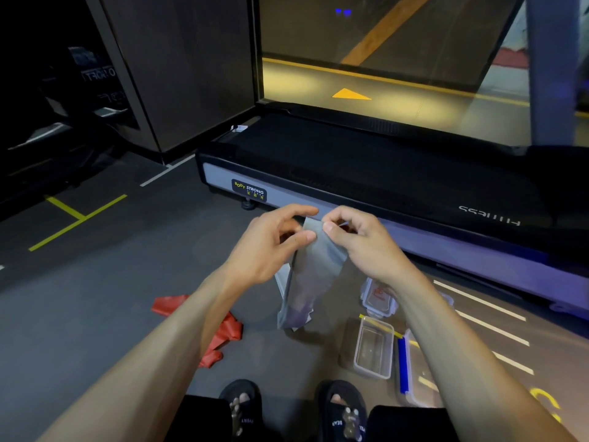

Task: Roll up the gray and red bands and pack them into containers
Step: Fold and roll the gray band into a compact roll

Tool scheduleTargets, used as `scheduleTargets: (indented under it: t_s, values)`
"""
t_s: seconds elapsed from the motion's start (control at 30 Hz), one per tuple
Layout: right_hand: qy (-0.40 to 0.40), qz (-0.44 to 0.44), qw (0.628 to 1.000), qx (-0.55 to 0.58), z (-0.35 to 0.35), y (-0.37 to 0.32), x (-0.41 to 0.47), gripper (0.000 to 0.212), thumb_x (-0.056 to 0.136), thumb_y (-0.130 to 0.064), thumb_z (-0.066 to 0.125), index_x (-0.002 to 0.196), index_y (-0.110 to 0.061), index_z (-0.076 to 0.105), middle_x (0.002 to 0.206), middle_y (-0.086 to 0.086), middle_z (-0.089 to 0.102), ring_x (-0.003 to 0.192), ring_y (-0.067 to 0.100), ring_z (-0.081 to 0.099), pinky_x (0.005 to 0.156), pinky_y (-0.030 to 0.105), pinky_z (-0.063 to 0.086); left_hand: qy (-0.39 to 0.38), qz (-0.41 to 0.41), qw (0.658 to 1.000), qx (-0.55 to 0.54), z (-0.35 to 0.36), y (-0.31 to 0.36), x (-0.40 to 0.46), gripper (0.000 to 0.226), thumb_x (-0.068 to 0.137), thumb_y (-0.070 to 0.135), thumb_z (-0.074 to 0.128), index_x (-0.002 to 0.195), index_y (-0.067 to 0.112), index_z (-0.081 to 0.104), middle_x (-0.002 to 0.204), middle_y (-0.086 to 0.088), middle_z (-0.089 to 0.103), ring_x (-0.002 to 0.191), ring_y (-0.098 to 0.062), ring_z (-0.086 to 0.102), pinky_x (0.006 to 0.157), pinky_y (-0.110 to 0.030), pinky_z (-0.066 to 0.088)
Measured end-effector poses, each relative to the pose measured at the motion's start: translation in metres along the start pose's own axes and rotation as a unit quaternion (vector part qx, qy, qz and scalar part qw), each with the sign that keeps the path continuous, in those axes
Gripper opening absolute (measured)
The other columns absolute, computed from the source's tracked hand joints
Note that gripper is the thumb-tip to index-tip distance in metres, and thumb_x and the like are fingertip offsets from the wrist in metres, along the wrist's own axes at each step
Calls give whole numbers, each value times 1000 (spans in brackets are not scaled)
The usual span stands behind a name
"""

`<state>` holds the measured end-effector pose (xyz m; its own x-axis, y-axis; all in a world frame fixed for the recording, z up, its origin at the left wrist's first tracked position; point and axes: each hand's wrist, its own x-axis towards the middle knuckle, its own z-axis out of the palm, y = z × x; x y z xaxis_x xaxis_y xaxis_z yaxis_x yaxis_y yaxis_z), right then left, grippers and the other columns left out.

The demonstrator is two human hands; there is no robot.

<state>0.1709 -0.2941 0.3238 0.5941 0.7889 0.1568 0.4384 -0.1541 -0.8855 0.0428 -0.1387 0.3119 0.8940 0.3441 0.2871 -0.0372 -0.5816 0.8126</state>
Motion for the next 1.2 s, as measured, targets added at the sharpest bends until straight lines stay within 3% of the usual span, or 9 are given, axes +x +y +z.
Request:
scheduleTargets:
  t_s: [0.1, 0.2, 0.37, 0.47, 0.6, 0.73, 0.83, 1.03, 1.2]
  values:
    - [-31, 36, 998, 40, -2, 2, -1, 16, 103, -18, 59, 94, -11, 69, 83, 3, 56, 78, 14, 47, 74, 33, 36, -21, 14, 1000, 7, 0, 2, -1, 32, 98, 26, 69, 129, 32, 63, 74, 7, 68, 73, -30, 63, 71, -39, 52]
    - [-49, 63, 993, 85, -4, 2, -2, 18, 104, -17, 58, 89, -12, 68, 85, 6, 53, 82, 15, 45, 75, 30, 35, -34, 29, 999, 8, -2, 3, -1, 31, 98, 25, 69, 127, 34, 64, 70, 5, 62, 69, -30, 58, 69, -41, 49]
    - [-65, 114, 982, 138, -5, 0, -2, 23, 104, -19, 57, 98, -1, 71, 84, 7, 67, 78, 15, 59, 72, 26, 45, -54, 30, 998, 8, -3, 4, -1, 27, 96, 23, 72, 122, 29, 67, 95, -1, 75, 88, -22, 73, 85, -47, 56]
    - [-68, 129, 975, 165, -5, 0, -2, 27, 104, -21, 58, 99, 3, 71, 85, 12, 68, 80, 21, 60, 77, 33, 46, -42, 33, 998, 24, -3, 4, 0, 26, 95, 23, 73, 120, 27, 69, 96, 1, 75, 88, -20, 73, 85, -45, 56]
    - [-81, 143, 970, 179, -6, 2, -2, 25, 103, -25, 60, 95, -7, 75, 84, 13, 68, 81, 25, 59, 76, 36, 44, -24, 27, 999, 4, -3, 5, -1, 29, 91, 18, 77, 120, 22, 73, 99, 5, 77, 91, -10, 74, 86, -33, 58]
    - [-71, 141, 976, 152, -8, 2, -1, 26, 102, -24, 61, 101, 0, 73, 86, 9, 69, 80, 20, 59, 74, 33, 44, -30, 11, 999, -31, -2, 3, 2, 32, 88, 19, 80, 120, 23, 75, 94, -8, 77, 91, -22, 75, 92, -43, 57]
    - [-58, 138, 980, 128, -9, 1, -1, 18, 102, -22, 62, 101, -11, 76, 88, 2, 71, 83, 14, 61, 73, 29, 45, -45, 4, 998, -40, -3, 2, 3, 33, 88, 21, 80, 120, 24, 75, 92, -13, 76, 93, -28, 75, 94, -47, 57]
    - [-59, 114, 989, 69, -11, -2, -4, 9, 99, -23, 67, 97, -16, 72, 85, 1, 70, 80, 11, 57, 79, 30, 42, -47, -2, 999, -13, -3, -1, 3, 25, 88, 25, 80, 112, 28, 77, 76, -2, 73, 77, -21, 73, 84, -42, 58]
    - [-53, -13, 996, -76, -10, 0, -7, 14, 93, -34, 72, 102, -30, 61, 81, -5, 70, 73, 9, 59, 72, 32, 47, -69, -6, 998, -6, -3, -6, 3, 14, 91, 34, 75, 105, 36, 74, 84, -7, 74, 83, -36, 71, 80, -56, 55]
